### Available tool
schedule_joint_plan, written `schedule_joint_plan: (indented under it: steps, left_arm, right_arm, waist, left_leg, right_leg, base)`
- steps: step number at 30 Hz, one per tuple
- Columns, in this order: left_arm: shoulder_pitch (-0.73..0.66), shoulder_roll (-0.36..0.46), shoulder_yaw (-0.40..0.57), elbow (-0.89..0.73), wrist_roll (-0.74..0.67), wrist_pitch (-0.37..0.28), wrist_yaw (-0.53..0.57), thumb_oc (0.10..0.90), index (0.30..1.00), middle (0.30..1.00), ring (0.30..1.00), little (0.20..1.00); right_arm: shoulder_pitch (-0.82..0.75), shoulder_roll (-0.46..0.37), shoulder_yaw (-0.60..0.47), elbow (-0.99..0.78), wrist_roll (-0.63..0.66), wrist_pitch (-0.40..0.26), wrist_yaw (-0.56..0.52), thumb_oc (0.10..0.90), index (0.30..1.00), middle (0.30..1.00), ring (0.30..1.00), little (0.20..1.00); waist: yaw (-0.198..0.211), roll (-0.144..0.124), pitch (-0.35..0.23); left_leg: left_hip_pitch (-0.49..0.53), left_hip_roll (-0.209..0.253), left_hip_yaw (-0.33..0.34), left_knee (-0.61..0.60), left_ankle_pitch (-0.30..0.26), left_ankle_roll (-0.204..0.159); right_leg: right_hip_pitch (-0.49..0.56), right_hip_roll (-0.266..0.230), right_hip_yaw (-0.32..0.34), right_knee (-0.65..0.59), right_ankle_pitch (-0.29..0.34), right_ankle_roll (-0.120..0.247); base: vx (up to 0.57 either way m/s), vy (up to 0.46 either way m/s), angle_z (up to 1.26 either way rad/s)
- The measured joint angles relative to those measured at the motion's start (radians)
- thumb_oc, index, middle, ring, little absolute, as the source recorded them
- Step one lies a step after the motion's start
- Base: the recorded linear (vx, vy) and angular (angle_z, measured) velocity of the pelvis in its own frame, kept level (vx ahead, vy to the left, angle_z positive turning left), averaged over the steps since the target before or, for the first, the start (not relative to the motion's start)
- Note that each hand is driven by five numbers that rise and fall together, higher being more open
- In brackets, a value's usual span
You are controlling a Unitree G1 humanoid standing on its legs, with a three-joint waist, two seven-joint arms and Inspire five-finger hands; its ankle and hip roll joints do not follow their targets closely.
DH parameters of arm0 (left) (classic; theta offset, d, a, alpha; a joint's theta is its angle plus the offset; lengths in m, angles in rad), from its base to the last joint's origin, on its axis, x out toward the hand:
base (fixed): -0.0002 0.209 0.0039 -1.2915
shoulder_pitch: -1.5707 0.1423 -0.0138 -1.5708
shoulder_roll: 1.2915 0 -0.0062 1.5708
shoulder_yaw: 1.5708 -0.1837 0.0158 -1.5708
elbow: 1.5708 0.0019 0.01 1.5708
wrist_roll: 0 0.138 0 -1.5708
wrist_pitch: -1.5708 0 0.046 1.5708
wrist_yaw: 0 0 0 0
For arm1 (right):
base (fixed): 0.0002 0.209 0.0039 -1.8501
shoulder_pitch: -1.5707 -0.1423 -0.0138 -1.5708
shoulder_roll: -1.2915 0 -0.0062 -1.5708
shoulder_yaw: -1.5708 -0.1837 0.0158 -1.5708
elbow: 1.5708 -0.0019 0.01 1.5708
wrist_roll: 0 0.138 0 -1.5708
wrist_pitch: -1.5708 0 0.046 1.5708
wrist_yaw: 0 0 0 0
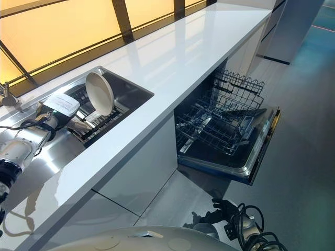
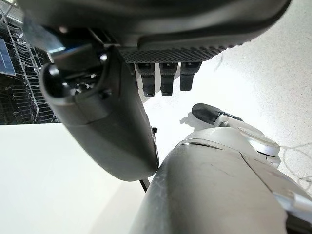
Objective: Pick up plates and place into dishwasher.
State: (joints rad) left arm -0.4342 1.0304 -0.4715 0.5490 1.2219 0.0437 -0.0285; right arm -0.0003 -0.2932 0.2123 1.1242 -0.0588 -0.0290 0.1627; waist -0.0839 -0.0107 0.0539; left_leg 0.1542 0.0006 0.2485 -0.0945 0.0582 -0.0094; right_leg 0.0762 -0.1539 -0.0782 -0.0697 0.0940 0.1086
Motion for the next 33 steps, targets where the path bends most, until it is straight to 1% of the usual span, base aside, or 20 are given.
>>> schedule_joint_plan:
  steps: [4,7,12,15,17,18,20,21,22,24,26,28,30,33]
  left_arm:
    - [-0.001,-0.001,0.000,0.048,0.002,0.025,0.030,0.100,0.300,0.300,0.300,0.200]
    - [-0.007,-0.001,0.000,0.065,-0.037,0.026,0.056,0.100,0.300,0.300,0.300,0.200]
    - [-0.038,0.006,0.000,0.055,-0.218,0.026,0.079,0.100,0.300,0.300,0.300,0.200]
    - [-0.047,0.034,0.005,-0.024,-0.332,0.023,0.080,0.100,0.300,0.300,0.300,0.200]
    - [-0.047,0.057,0.010,-0.098,-0.394,0.020,0.080,0.100,0.300,0.300,0.300,0.200]
    - [-0.039,0.063,0.028,-0.136,-0.433,0.020,0.080,0.100,0.300,0.300,0.300,0.200]
    - [-0.017,0.063,0.102,-0.227,-0.509,0.020,0.082,0.100,0.300,0.300,0.300,0.200]
    - [0.023,0.061,0.172,-0.283,-0.552,0.016,0.092,0.100,0.300,0.300,0.300,0.200]
    - [0.052,0.061,0.223,-0.324,-0.588,0.012,0.114,0.100,0.300,0.300,0.300,0.200]
    - [0.069,0.060,0.281,-0.356,-0.647,-0.006,0.135,0.100,0.300,0.300,0.300,0.200]
    - [0.106,0.056,0.372,-0.402,-0.714,-0.023,0.162,0.100,0.300,0.300,0.300,0.200]
    - [0.145,0.056,0.455,-0.451,-0.777,-0.032,0.184,0.100,0.300,0.300,0.300,0.200]
    - [0.189,0.055,0.526,-0.475,-0.841,-0.056,0.205,0.100,0.300,0.300,0.300,0.200]
    - [0.233,0.048,0.580,-0.488,-0.893,-0.080,0.221,0.100,0.300,0.300,0.300,0.200]
  right_arm:
    - [-0.002,0.000,0.000,0.000,0.000,0.001,0.000,0.800,0.900,0.900,0.900,0.900]
    - [0.000,-0.001,0.000,0.001,0.000,0.002,0.000,0.800,0.900,0.900,0.900,0.900]
    - [0.012,-0.002,0.001,0.000,0.000,0.002,-0.001,0.800,0.900,0.900,0.900,0.900]
    - [0.024,-0.005,0.001,-0.014,0.000,-0.001,-0.003,0.800,0.900,0.900,0.900,0.900]
    - [0.047,-0.007,0.002,-0.059,0.003,-0.007,-0.003,0.800,0.900,0.900,0.900,0.900]
    - [0.065,-0.008,0.003,-0.101,0.008,-0.004,-0.001,0.800,0.900,0.900,0.900,0.900]
    - [0.105,-0.008,0.015,-0.211,0.042,-0.002,0.011,0.800,0.900,0.900,0.900,0.900]
    - [0.123,-0.009,0.024,-0.274,0.054,-0.004,0.029,0.800,0.900,0.900,0.900,0.900]
    - [0.135,-0.007,0.029,-0.315,0.079,-0.019,0.047,0.800,0.900,0.900,0.900,0.900]
    - [0.145,-0.006,0.039,-0.364,0.082,-0.035,0.068,0.800,0.900,0.900,0.900,0.900]
    - [0.165,-0.007,0.040,-0.453,0.088,-0.037,0.088,0.800,0.900,0.900,0.900,0.900]
    - [0.191,-0.014,0.040,-0.567,0.104,-0.036,0.084,0.800,0.900,0.900,0.900,0.900]
    - [0.202,-0.026,0.035,-0.659,0.141,-0.040,0.067,0.800,0.900,0.900,0.900,0.900]
    - [0.203,-0.034,0.014,-0.756,0.165,-0.050,0.010,0.800,0.900,0.900,0.900,0.900]
  waist:
    - [0.000,-0.001,-0.001]
    - [0.003,-0.003,-0.002]
    - [0.025,-0.008,-0.007]
    - [0.030,-0.010,-0.007]
    - [0.038,-0.014,-0.007]
    - [0.042,-0.015,-0.006]
    - [0.056,-0.021,-0.003]
    - [0.054,-0.023,-0.002]
    - [0.052,-0.023,-0.002]
    - [0.053,-0.024,-0.002]
    - [0.054,-0.024,-0.003]
    - [0.056,-0.026,-0.002]
    - [0.054,-0.026,-0.002]
    - [0.054,-0.027,-0.002]
  left_leg:
    - [0.007,0.004,0.015,0.000,-0.001,0.001]
    - [0.007,0.006,0.015,0.000,-0.001,0.001]
    - [0.006,0.013,0.012,0.000,-0.002,-0.002]
    - [0.006,0.012,-0.001,0.000,-0.002,-0.002]
    - [0.005,0.012,-0.006,0.000,-0.002,-0.002]
    - [0.005,0.012,-0.006,0.000,-0.002,-0.003]
    - [0.002,0.015,-0.007,0.000,-0.002,-0.005]
    - [0.001,0.017,-0.006,0.000,-0.006,-0.012]
    - [0.001,0.018,-0.006,0.000,-0.006,-0.013]
    - [0.000,0.019,-0.006,0.000,-0.006,-0.014]
    - [-0.007,0.019,-0.006,0.000,-0.006,-0.015]
    - [-0.013,0.019,-0.005,0.000,-0.005,-0.015]
    - [-0.011,0.018,-0.006,0.000,-0.005,-0.014]
    - [-0.010,0.018,-0.005,0.000,-0.002,-0.009]
  right_leg:
    - [0.000,0.004,0.013,-0.002,0.001,-0.001]
    - [0.001,0.006,0.012,-0.009,0.002,-0.002]
    - [0.008,0.009,0.008,-0.018,0.005,-0.008]
    - [0.017,0.010,-0.009,-0.018,0.005,-0.008]
    - [0.019,0.010,-0.014,-0.018,0.005,-0.007]
    - [0.018,0.010,-0.015,-0.019,0.005,-0.007]
    - [0.017,0.010,-0.017,-0.020,0.005,-0.007]
    - [0.015,0.010,-0.017,-0.024,0.005,-0.007]
    - [0.014,0.010,-0.017,-0.024,0.005,-0.007]
    - [0.014,0.010,-0.018,-0.024,0.004,-0.006]
    - [0.003,0.010,-0.019,-0.024,0.001,-0.002]
    - [-0.001,0.011,-0.021,-0.024,0.005,-0.008]
    - [0.000,0.016,-0.021,-0.024,0.005,-0.008]
    - [0.000,0.017,-0.021,-0.023,0.005,-0.008]
  base:
    - [0.01,-0.005,-0.10]
    - [0.00,0.000,0.00]
    - [0.00,-0.003,0.01]
    - [0.01,-0.025,0.12]
    - [0.01,-0.040,0.07]
    - [0.01,-0.059,0.03]
    - [0.01,-0.071,0.02]
    - [0.00,-0.059,0.00]
    - [0.00,-0.059,-0.01]
    - [0.00,-0.053,-0.01]
    - [0.00,-0.043,-0.02]
    - [0.01,-0.039,-0.01]
    - [0.00,0.000,0.00]
    - [0.00,0.000,0.00]
